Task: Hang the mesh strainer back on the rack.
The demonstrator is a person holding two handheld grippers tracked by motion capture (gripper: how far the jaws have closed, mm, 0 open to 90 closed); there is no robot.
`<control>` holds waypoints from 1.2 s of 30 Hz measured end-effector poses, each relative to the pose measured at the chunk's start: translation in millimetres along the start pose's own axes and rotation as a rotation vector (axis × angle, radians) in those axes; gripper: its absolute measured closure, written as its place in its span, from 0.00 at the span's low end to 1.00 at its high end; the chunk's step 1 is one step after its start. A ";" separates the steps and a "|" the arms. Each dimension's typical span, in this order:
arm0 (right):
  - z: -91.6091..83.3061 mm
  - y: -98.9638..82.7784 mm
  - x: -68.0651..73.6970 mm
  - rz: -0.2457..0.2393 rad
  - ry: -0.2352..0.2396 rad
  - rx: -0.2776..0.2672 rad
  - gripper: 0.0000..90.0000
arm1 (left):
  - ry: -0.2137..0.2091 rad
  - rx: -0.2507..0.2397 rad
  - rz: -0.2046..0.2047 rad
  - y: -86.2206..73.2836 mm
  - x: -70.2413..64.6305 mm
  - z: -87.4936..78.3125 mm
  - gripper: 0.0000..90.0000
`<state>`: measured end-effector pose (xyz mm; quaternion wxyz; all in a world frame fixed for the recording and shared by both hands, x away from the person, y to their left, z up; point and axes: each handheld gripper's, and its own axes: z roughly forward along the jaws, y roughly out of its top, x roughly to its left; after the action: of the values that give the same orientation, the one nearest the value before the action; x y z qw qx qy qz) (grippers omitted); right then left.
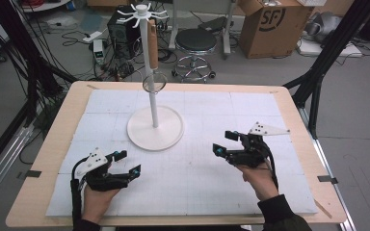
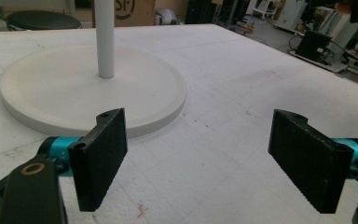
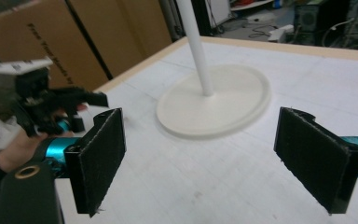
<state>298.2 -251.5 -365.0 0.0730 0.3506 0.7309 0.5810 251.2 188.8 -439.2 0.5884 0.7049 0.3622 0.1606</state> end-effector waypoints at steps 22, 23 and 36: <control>-25.7 -57.8 -22.8 -0.002 -0.080 -0.022 0.17 | -0.047 0.005 -0.003 2.2 -9.9 5.5 0.22; -26.9 -59.6 -22.9 0.002 -0.083 -0.014 0.16 | -0.048 0.004 0.000 2.3 -10.3 5.4 0.22; -26.9 -70.8 -23.5 0.007 -0.109 0.012 0.16 | -0.037 -0.005 0.012 2.7 -11.8 5.5 0.22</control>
<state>271.5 -292.6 -427.4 0.1087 0.3848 0.7281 0.5568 247.6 176.5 -435.8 0.5960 0.7083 0.3465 0.1519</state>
